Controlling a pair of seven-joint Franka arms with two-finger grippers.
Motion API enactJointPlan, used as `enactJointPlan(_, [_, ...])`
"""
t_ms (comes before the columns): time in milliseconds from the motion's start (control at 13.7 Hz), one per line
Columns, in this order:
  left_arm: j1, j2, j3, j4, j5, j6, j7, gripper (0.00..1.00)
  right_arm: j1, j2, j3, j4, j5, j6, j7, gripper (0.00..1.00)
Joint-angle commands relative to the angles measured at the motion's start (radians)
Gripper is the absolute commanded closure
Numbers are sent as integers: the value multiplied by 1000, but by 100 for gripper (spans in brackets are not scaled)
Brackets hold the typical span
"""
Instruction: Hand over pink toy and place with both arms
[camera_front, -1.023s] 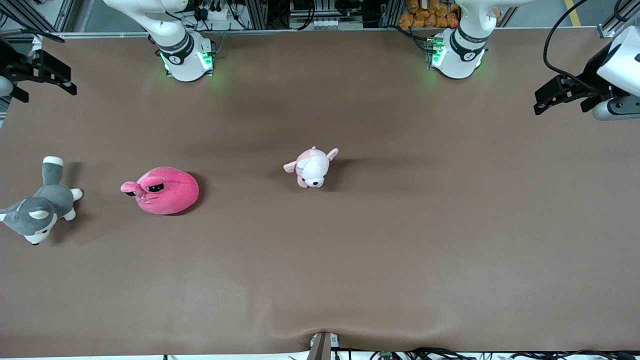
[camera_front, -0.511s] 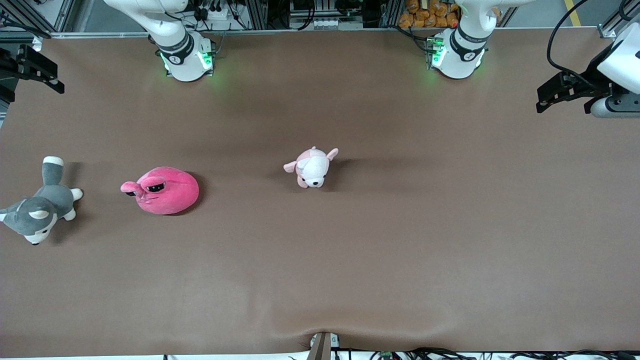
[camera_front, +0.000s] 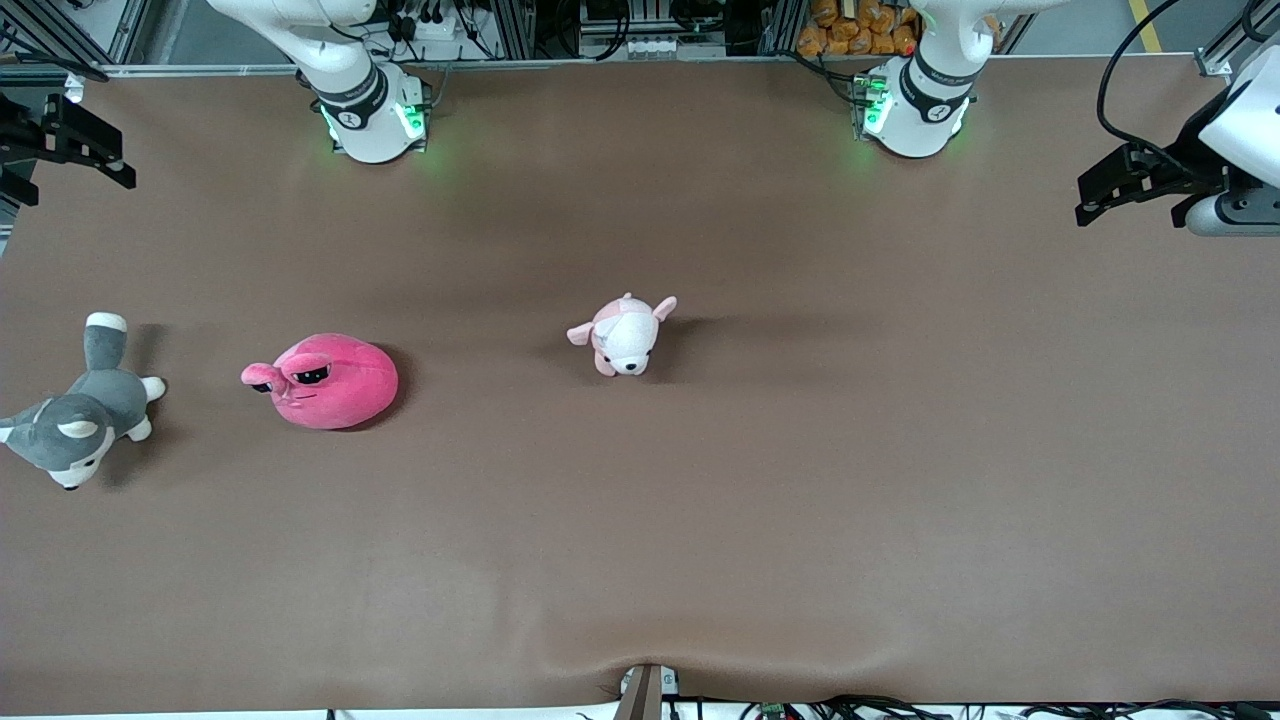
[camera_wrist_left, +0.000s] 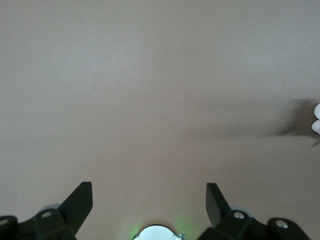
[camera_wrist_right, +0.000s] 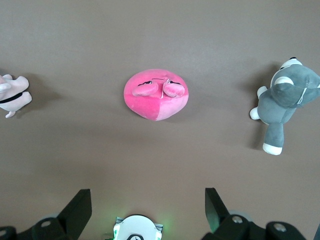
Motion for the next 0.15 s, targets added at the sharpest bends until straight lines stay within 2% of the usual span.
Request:
enactJointPlan(0, [7,-9,-1,4,-4,-10,7,0,-10,4,7,5,-16,-1,-15,0])
enactJointPlan(73, [7,-9,-1,4,-4,-10,7,0,-12,4,5,9,-16,-8,-12,0])
